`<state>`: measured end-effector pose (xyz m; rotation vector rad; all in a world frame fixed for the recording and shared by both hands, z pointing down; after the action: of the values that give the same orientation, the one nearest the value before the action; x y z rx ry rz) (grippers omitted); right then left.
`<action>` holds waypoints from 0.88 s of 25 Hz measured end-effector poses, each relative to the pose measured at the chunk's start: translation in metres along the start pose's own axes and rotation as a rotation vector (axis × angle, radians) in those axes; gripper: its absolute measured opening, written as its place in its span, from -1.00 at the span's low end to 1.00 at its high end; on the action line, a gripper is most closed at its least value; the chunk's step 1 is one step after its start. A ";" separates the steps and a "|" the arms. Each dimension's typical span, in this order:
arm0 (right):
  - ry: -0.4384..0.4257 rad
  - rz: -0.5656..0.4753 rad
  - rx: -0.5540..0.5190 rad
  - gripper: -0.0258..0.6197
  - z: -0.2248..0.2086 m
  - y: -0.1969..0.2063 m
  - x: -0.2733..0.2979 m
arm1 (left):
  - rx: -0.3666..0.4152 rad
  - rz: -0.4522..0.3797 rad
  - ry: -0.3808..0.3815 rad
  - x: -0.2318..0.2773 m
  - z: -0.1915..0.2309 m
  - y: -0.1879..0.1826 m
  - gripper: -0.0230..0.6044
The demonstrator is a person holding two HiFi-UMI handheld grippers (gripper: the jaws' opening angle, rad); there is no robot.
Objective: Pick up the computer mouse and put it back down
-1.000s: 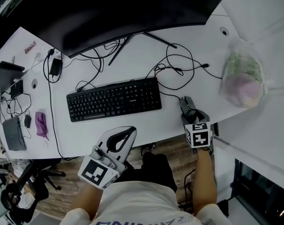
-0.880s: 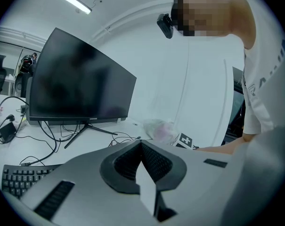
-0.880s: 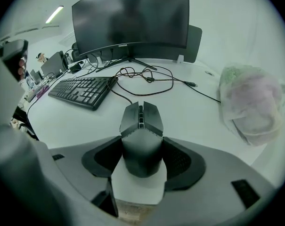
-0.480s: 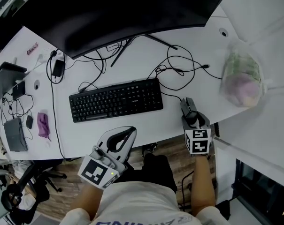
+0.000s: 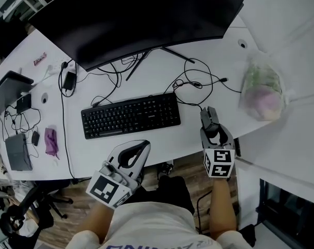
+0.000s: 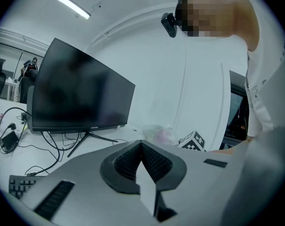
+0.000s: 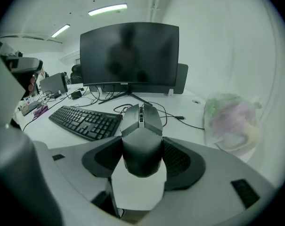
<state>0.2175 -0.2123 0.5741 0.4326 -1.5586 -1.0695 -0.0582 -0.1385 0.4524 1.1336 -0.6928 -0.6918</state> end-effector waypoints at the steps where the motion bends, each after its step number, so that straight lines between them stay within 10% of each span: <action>1: 0.004 -0.020 0.005 -0.06 0.001 -0.005 -0.003 | 0.004 -0.005 0.001 -0.001 0.000 -0.002 -0.91; 22: 0.061 -0.370 0.006 -0.06 0.032 -0.106 -0.081 | 0.120 -0.208 0.033 -0.023 0.011 -0.082 -0.91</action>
<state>0.1830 -0.1931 0.4427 0.7717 -1.4600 -1.3190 -0.0915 -0.1487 0.3739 1.3371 -0.5998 -0.8142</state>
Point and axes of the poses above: the fingertips, and each gripper's own axes: x forward along the fingers, z to its left, y out of its underside, the point moved 7 cm from there along -x, backward along the fingers, and after that the axes turned 7 degrees about -z, right-handed, at the moved point
